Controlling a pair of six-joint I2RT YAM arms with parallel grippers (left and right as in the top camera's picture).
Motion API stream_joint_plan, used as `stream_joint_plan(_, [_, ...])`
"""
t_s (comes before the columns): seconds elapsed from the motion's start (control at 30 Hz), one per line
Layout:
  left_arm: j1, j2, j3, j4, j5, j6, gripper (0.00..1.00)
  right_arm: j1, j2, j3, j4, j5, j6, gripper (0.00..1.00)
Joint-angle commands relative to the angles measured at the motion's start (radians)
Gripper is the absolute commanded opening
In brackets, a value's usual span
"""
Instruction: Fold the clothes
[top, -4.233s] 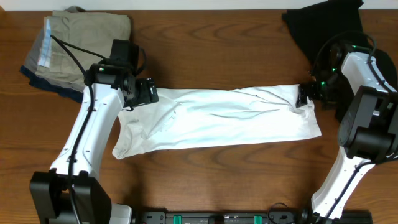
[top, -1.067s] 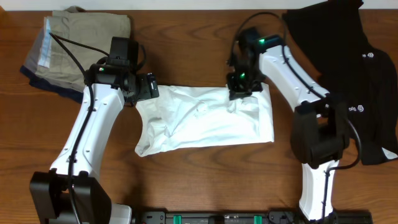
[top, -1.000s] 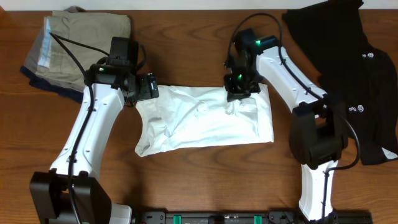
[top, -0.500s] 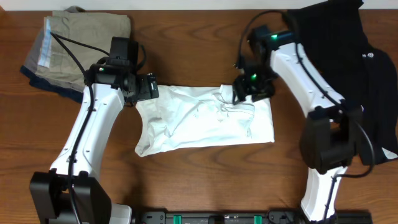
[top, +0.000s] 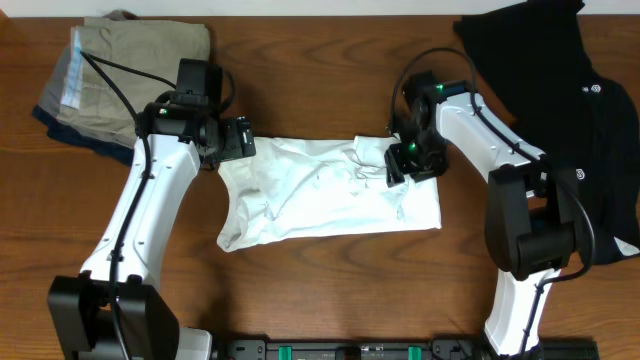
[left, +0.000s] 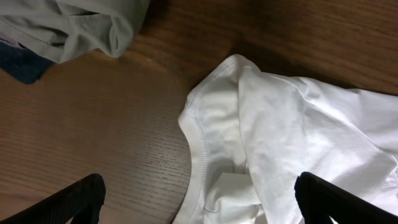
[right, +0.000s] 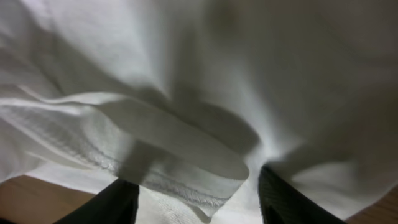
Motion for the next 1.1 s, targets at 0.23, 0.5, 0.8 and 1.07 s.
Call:
stream_joint_plan(0.23, [0.005,0.000,0.011,0.016,-0.013,0.014,0.98,0.011,-0.014,-0.004,0.046,-0.085,0.022,0.32])
stream_joint_plan(0.5, [0.050,0.000,0.011,0.039,-0.011,-0.018,0.98,0.063,-0.048,0.025,0.018,-0.148,0.022,0.01])
stream_joint_plan(0.8, [0.142,0.000,0.011,0.051,-0.012,-0.017,0.98,0.227,-0.126,0.032,0.034,-0.192,0.048,0.09])
stream_joint_plan(1.07, [0.190,0.000,0.011,0.049,-0.011,-0.017,0.98,0.348,-0.122,0.032,0.045,-0.192,0.048,0.38])
